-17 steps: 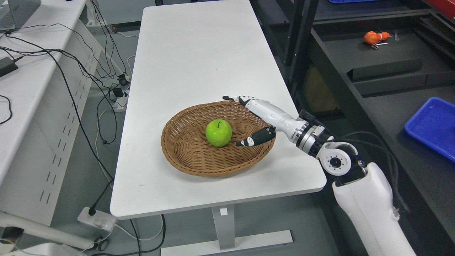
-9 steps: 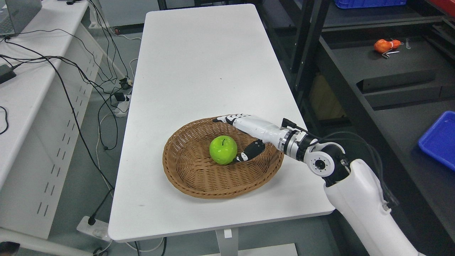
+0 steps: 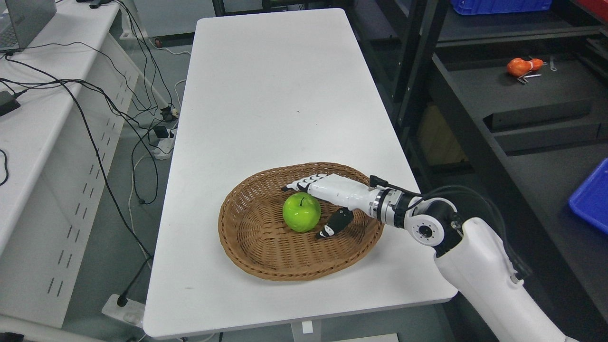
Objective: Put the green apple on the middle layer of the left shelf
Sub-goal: 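Close the right hand fingers around the green apple, then lift the green apple out of the basket with the right hand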
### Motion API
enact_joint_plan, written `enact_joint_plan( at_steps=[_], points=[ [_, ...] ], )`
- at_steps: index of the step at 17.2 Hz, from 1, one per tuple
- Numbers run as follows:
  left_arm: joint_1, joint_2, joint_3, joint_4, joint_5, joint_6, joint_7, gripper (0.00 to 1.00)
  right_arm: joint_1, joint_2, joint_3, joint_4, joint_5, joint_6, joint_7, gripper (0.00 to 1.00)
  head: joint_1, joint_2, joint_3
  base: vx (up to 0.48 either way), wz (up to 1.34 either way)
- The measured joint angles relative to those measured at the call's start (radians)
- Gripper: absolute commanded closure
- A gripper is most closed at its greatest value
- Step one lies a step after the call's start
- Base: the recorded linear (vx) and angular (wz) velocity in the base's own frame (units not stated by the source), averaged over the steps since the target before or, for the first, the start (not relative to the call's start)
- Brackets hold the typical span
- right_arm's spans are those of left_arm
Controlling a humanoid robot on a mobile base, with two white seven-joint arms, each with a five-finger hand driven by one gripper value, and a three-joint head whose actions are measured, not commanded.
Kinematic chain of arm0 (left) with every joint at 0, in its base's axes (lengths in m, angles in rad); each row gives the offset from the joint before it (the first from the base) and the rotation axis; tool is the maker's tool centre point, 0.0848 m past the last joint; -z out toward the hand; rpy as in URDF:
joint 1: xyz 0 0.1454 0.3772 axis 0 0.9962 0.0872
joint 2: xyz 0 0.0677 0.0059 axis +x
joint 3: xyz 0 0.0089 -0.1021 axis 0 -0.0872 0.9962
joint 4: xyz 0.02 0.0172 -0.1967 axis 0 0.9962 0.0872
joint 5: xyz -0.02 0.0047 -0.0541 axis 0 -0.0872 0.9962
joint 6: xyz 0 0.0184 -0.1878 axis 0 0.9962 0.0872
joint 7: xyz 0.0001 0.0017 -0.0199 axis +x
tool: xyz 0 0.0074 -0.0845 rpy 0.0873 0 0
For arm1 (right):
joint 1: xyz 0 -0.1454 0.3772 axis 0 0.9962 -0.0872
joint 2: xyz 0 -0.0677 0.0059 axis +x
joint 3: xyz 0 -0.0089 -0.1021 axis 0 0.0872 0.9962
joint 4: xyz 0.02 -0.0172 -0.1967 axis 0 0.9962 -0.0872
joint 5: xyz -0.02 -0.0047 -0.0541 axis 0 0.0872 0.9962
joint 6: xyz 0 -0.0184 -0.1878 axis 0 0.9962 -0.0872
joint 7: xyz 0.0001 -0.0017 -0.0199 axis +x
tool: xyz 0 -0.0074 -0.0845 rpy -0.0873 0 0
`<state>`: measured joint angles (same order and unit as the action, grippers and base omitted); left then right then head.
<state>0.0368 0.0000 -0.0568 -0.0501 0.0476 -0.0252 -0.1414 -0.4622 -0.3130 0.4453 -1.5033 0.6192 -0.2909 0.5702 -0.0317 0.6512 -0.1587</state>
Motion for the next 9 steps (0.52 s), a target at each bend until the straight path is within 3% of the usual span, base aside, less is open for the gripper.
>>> enact_joint_plan(
  at_steps=[5, 9],
  points=[
    [0.0, 0.0, 0.0, 0.0, 0.0, 0.0, 0.0, 0.0, 0.003, -0.014, 0.016, 0.01, 0.007, -0.028, -0.042, 0.18, 0.0, 0.0, 0.0, 0.019, 0.0],
    [0.0, 0.0, 0.0, 0.0, 0.0, 0.0, 0.0, 0.0, 0.013, -0.024, 0.024, 0.015, 0.009, -0.057, -0.049, 0.2, 0.0, 0.0, 0.0, 0.0, 0.0]
  ],
)
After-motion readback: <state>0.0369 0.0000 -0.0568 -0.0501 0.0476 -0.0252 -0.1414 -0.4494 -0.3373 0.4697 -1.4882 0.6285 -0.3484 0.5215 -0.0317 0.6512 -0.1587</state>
